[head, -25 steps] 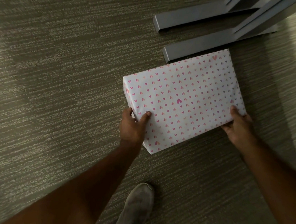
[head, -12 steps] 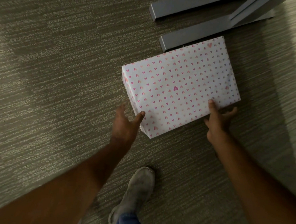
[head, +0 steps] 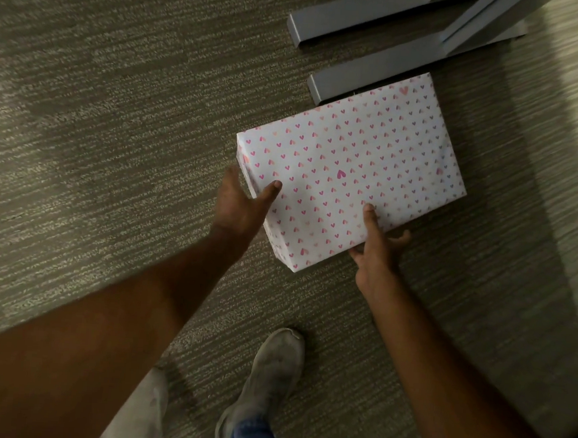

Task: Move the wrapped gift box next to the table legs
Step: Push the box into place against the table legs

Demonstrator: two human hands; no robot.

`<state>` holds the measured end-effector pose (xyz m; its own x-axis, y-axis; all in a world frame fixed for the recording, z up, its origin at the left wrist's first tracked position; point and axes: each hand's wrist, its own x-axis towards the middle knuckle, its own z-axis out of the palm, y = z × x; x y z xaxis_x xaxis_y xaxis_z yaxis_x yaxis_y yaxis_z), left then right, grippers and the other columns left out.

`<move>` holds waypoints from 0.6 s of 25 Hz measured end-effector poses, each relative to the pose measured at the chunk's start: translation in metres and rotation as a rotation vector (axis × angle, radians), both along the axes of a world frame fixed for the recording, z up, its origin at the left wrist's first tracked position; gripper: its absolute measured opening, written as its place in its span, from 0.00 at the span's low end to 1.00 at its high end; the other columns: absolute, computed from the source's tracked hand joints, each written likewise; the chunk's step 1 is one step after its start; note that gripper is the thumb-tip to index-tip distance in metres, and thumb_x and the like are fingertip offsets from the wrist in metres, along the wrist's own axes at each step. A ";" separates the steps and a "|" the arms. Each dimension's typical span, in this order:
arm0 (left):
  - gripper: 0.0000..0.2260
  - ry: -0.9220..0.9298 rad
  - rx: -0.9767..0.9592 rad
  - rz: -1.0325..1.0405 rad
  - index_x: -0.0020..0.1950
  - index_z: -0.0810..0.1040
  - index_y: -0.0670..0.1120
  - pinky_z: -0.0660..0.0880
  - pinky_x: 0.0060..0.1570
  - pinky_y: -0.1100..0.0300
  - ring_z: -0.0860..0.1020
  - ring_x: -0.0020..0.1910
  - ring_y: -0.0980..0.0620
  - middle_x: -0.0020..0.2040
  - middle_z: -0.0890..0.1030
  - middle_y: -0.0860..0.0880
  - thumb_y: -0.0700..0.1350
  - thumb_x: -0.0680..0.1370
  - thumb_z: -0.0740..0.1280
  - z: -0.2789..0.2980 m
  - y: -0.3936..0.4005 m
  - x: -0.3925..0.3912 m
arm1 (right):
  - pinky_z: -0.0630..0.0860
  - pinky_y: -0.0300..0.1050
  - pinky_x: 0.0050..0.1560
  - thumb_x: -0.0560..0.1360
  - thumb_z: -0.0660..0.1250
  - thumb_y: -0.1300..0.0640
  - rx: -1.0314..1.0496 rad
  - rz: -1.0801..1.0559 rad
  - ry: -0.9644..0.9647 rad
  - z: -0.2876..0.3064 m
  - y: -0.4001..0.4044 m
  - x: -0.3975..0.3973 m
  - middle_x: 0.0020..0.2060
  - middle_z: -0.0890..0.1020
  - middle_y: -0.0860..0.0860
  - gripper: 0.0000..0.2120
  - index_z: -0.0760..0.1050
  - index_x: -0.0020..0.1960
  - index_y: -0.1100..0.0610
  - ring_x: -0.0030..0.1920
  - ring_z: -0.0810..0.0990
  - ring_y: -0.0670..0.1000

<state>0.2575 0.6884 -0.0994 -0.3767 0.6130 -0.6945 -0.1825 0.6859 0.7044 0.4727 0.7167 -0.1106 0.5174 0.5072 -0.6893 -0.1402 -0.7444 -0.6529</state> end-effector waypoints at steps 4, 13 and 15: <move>0.44 -0.037 -0.033 0.022 0.83 0.52 0.49 0.75 0.65 0.36 0.70 0.76 0.37 0.81 0.66 0.42 0.51 0.76 0.76 -0.007 0.015 -0.011 | 0.80 0.66 0.66 0.73 0.79 0.46 -0.076 -0.062 0.094 -0.001 0.006 0.004 0.67 0.79 0.57 0.43 0.62 0.80 0.52 0.69 0.79 0.59; 0.34 -0.177 0.070 -0.008 0.77 0.61 0.55 0.82 0.45 0.52 0.79 0.57 0.51 0.63 0.78 0.54 0.40 0.77 0.74 -0.022 0.029 -0.015 | 0.83 0.65 0.60 0.73 0.79 0.45 -0.110 -0.015 0.190 -0.013 0.002 0.000 0.61 0.85 0.57 0.35 0.72 0.74 0.54 0.63 0.83 0.58; 0.33 -0.201 0.070 0.007 0.76 0.61 0.55 0.83 0.38 0.55 0.80 0.57 0.50 0.60 0.78 0.56 0.38 0.78 0.72 -0.024 0.030 -0.013 | 0.83 0.65 0.61 0.72 0.79 0.46 -0.113 -0.021 0.162 -0.015 0.002 0.001 0.63 0.83 0.58 0.36 0.70 0.76 0.54 0.64 0.83 0.59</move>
